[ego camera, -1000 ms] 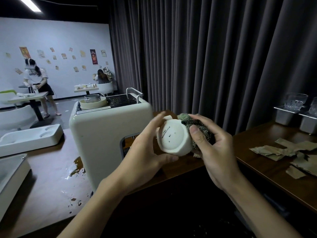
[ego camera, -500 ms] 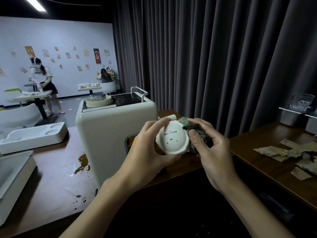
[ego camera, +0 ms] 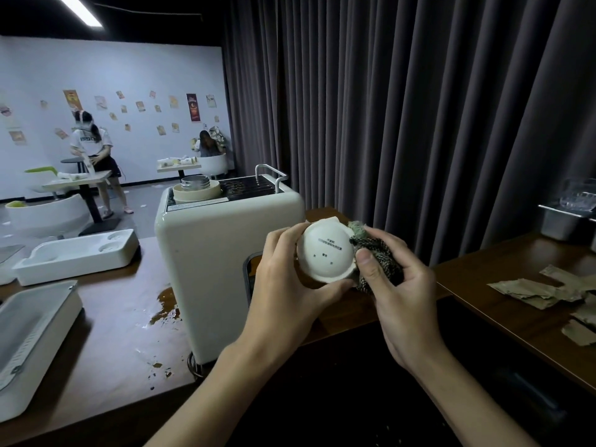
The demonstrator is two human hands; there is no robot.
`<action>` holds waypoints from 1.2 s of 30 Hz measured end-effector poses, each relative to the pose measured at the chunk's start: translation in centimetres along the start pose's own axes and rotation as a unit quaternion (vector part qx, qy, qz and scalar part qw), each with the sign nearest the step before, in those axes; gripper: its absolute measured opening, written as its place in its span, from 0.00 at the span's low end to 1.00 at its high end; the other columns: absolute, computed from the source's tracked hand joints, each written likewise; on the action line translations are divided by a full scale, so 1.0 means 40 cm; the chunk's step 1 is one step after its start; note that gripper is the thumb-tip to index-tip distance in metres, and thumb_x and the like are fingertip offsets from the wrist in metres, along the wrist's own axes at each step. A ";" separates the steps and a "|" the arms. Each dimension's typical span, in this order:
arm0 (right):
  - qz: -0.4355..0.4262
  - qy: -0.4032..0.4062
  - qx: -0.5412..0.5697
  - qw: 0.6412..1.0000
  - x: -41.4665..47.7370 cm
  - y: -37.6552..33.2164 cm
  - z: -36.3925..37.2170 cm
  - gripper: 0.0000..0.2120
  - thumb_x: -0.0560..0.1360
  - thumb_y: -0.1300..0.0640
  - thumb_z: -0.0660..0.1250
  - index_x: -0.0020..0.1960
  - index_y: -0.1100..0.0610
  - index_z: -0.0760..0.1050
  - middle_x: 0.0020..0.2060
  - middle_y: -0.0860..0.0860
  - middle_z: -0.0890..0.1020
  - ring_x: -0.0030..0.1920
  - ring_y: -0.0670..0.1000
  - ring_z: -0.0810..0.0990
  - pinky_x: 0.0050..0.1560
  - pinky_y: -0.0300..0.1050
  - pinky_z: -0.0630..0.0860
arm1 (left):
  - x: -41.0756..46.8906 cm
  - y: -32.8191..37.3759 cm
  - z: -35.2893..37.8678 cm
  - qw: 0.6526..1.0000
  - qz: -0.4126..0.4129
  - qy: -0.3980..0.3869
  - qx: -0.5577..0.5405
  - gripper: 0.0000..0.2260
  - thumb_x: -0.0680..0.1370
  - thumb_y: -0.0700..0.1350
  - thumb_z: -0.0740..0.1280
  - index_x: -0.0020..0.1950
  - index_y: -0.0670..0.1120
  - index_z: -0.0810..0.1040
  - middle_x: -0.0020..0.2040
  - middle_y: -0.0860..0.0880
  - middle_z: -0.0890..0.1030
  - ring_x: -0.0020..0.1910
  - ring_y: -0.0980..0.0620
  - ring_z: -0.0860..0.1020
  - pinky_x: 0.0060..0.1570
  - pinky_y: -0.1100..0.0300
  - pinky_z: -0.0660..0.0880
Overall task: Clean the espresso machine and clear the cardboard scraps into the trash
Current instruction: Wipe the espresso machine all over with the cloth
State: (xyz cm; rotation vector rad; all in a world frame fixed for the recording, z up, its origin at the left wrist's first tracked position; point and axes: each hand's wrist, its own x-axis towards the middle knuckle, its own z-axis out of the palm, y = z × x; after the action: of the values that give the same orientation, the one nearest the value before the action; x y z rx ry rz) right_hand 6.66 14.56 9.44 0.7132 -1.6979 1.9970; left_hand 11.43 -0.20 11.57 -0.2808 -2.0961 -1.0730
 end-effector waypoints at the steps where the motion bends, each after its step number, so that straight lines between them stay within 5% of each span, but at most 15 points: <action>1: 0.002 -0.003 0.002 1.000 0.000 -0.002 -0.003 0.16 0.71 0.41 0.70 0.58 0.41 0.80 0.61 0.48 0.79 0.65 0.51 0.76 0.64 0.58 0.73 | 0.003 0.001 -0.004 1.000 0.018 -0.008 0.004 0.34 0.65 0.51 0.81 0.68 0.51 0.73 0.62 0.56 0.73 0.62 0.60 0.74 0.59 0.64 0.74; 7: 0.004 -0.080 -0.021 0.997 0.039 -0.034 -0.034 0.16 0.72 0.43 0.69 0.58 0.45 0.81 0.60 0.44 0.79 0.65 0.49 0.75 0.65 0.59 0.72 | 0.021 -0.015 -0.041 0.981 0.106 -0.148 0.067 0.37 0.69 0.45 0.80 0.74 0.46 0.67 0.71 0.54 0.69 0.70 0.57 0.70 0.67 0.60 0.71; 15: -0.048 0.012 -0.027 0.998 0.014 -0.037 0.011 0.12 0.74 0.46 0.70 0.57 0.41 0.79 0.59 0.46 0.79 0.63 0.48 0.77 0.64 0.51 0.74 | -0.019 -0.008 0.016 0.999 -0.018 0.005 -0.038 0.36 0.67 0.50 0.80 0.70 0.52 0.67 0.64 0.54 0.74 0.64 0.54 0.75 0.59 0.51 0.77; 19: -0.037 -0.020 -0.025 0.999 0.011 -0.047 0.010 0.12 0.73 0.48 0.70 0.56 0.41 0.79 0.59 0.44 0.79 0.63 0.42 0.76 0.61 0.35 0.71 | -0.020 -0.008 0.014 0.999 -0.010 0.038 -0.022 0.35 0.65 0.47 0.82 0.67 0.52 0.69 0.62 0.56 0.74 0.62 0.56 0.75 0.58 0.54 0.77; 25: -0.033 -0.088 -0.050 0.994 0.033 -0.070 -0.008 0.16 0.73 0.51 0.69 0.61 0.49 0.79 0.62 0.46 0.78 0.64 0.41 0.75 0.62 0.36 0.72 | 0.010 -0.015 -0.020 0.989 0.098 -0.077 0.077 0.39 0.67 0.31 0.74 0.75 0.45 0.64 0.71 0.52 0.66 0.69 0.56 0.68 0.65 0.70 0.66; 28: -0.042 -0.118 -0.048 0.991 0.047 -0.085 -0.012 0.14 0.74 0.54 0.70 0.59 0.48 0.79 0.60 0.45 0.79 0.62 0.42 0.77 0.60 0.38 0.74 | 0.021 -0.021 -0.033 0.985 0.124 -0.091 0.078 0.41 0.65 0.28 0.72 0.74 0.44 0.61 0.73 0.49 0.63 0.74 0.55 0.64 0.68 0.70 0.63; 31: -0.069 -0.054 -0.038 0.995 0.042 -0.078 0.000 0.13 0.74 0.58 0.71 0.57 0.47 0.79 0.58 0.46 0.81 0.61 0.47 0.78 0.61 0.49 0.76 | 0.019 -0.015 -0.025 0.994 0.100 -0.023 0.045 0.35 0.66 0.36 0.76 0.70 0.42 0.66 0.72 0.46 0.64 0.73 0.53 0.66 0.68 0.58 0.71; 34: -0.073 -0.008 -0.016 0.997 0.031 -0.063 0.023 0.12 0.73 0.56 0.71 0.55 0.46 0.80 0.57 0.48 0.81 0.60 0.49 0.79 0.61 0.56 0.77 | 0.008 0.001 -0.008 1.000 0.022 0.016 -0.009 0.35 0.68 0.53 0.75 0.72 0.49 0.68 0.66 0.52 0.71 0.65 0.52 0.75 0.59 0.49 0.77; 36: -0.054 -0.017 0.000 0.998 0.025 -0.055 0.028 0.12 0.73 0.51 0.71 0.56 0.45 0.80 0.58 0.47 0.81 0.62 0.50 0.78 0.62 0.57 0.75 | 0.005 0.003 -0.003 0.999 0.000 0.029 -0.028 0.37 0.67 0.55 0.77 0.72 0.53 0.67 0.64 0.56 0.73 0.63 0.52 0.77 0.57 0.48 0.78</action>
State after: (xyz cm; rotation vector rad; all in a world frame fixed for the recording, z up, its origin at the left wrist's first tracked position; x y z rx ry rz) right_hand 7.38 13.80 11.89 0.8252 -1.6410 1.9211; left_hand 11.42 -0.26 11.83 -0.2739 -2.0169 -1.1270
